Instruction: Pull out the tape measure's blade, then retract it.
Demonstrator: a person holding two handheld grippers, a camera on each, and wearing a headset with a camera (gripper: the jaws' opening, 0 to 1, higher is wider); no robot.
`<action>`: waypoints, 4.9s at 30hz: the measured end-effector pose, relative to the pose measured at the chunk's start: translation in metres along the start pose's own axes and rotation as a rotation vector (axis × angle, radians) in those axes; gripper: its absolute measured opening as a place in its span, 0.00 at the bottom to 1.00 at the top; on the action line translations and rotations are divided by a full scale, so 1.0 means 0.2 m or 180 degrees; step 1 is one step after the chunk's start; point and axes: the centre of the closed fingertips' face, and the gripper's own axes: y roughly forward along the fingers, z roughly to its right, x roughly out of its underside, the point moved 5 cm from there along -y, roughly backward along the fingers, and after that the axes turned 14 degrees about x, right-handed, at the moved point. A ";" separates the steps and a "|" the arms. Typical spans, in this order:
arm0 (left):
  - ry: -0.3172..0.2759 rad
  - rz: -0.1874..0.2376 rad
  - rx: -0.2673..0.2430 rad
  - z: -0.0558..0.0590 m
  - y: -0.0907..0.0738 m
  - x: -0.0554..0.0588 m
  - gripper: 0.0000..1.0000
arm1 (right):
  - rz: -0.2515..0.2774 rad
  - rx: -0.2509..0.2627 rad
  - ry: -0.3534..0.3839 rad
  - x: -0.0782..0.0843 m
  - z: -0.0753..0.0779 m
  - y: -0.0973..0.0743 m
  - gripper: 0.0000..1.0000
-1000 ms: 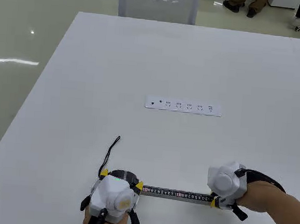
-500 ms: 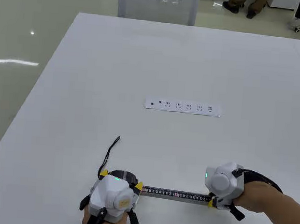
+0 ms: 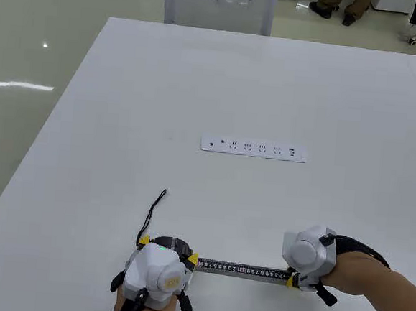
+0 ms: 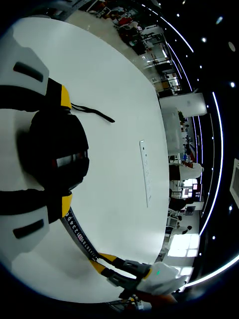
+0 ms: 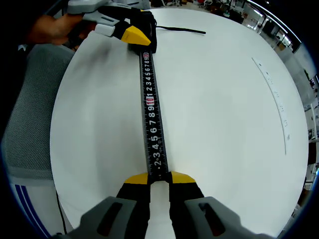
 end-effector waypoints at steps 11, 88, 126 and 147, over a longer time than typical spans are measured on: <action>0.0001 -0.0004 0.0010 -0.01 0.02 0.01 0.59 | 0.0019 0.0015 0.0042 -0.02 0.00 0.00 0.12; 0.0049 -0.0004 0.0082 -0.01 0.01 0.00 0.58 | 0.0136 0.0034 0.0031 -0.23 -0.01 0.04 0.12; 0.0051 -0.0011 0.0098 -0.01 0.00 0.00 0.58 | 0.0203 0.0036 0.0032 -0.31 -0.02 0.10 0.12; 0.0062 -0.0015 0.0109 0.01 -0.02 -0.02 0.58 | 0.0247 0.0043 0.0037 -0.38 -0.04 0.09 0.12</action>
